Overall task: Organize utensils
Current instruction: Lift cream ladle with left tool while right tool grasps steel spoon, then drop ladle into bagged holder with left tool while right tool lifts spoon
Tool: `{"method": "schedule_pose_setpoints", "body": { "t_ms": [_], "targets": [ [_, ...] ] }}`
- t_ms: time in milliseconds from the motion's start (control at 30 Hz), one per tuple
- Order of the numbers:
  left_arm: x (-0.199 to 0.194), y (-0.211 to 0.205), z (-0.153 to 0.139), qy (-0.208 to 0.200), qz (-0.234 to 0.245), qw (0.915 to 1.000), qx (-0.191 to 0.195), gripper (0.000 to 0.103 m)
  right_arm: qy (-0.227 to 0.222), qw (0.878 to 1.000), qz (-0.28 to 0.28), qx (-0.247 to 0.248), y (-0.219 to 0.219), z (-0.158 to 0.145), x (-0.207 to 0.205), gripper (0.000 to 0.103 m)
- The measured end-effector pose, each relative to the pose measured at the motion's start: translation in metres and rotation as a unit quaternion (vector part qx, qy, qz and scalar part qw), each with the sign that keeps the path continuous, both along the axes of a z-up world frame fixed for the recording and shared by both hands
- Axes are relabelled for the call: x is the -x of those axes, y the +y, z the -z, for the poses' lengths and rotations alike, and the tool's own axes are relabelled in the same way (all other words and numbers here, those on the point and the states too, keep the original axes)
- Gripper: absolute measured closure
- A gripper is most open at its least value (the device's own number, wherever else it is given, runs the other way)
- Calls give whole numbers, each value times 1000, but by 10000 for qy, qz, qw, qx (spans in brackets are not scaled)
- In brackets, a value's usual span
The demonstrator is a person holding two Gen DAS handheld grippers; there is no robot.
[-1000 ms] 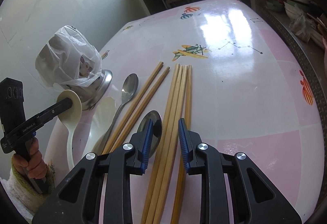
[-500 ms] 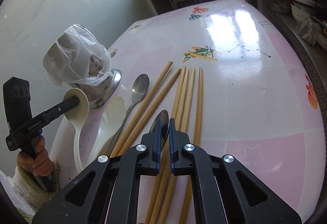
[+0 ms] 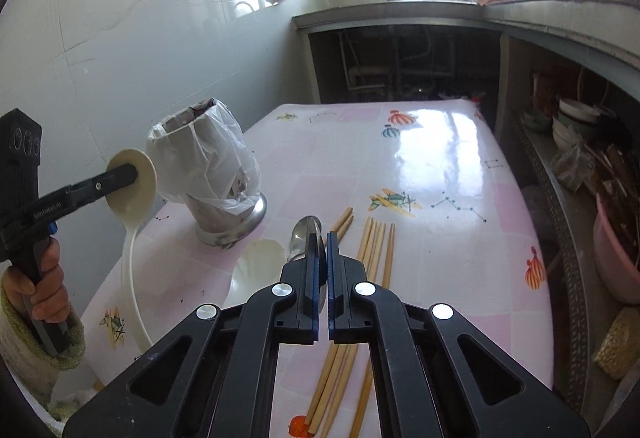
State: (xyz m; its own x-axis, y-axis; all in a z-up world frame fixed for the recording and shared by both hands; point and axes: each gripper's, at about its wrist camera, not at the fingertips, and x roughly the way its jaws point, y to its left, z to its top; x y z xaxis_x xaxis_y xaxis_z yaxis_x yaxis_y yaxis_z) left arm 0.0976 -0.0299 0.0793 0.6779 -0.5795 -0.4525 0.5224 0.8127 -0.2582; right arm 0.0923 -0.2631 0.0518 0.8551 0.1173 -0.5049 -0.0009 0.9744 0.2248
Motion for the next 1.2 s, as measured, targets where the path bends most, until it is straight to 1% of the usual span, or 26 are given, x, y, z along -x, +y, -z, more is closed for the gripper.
{"method": "schedule_pose_setpoints", "body": {
  "t_ms": [100, 200, 300, 400, 533, 667, 800, 1000, 1033, 1100, 1133, 1200],
  "targets": [
    [-1, 10, -39, -609, -299, 9977, 31, 97, -169, 9999, 3, 1, -3, -11, 7, 102],
    [-12, 21, -72, -1092, -732, 9913, 28, 97, -291, 9996, 23, -37, -6, -18, 13, 102],
    [-30, 29, -93, -1483, -1192, 9817, -114, 97, -348, 9993, 39, -135, -8, -21, 15, 102],
    [-54, 31, -101, -1733, -1467, 9735, -273, 97, -298, 9994, 60, -188, -10, -19, 13, 102],
    [-85, 25, -92, -1951, -1768, 9624, -670, 97, -175, 9996, 71, -225, -8, -12, 7, 102],
    [-103, 14, -72, -2174, -1865, 9516, -1112, 97, -63, 9995, 76, -305, -10, -6, 0, 102],
    [-106, -5, -45, -2541, -1845, 9330, -1757, 97, 10, 9993, 35, -382, -9, -1, -6, 102],
    [-101, -25, 1, -2729, -1599, 9113, -2635, 97, 34, 9987, -50, -504, -10, 4, -8, 101],
    [-101, -27, 7, -2688, -1538, 9104, -2745, 97, 27, 9987, -65, -502, -9, 4, -8, 101],
    [-105, -30, 16, -2473, -1391, 9132, -2924, 96, -1, 9987, -94, -504, -9, 3, -6, 101],
    [-106, -31, 19, -2360, -1332, 9151, -2985, 96, -14, 9986, -103, -513, -9, 2, -5, 101],
    [-110, -30, 21, -2068, -1206, 9226, -3026, 95, -35, 9986, -106, -522, -9, 1, -3, 101]
  ]
}}
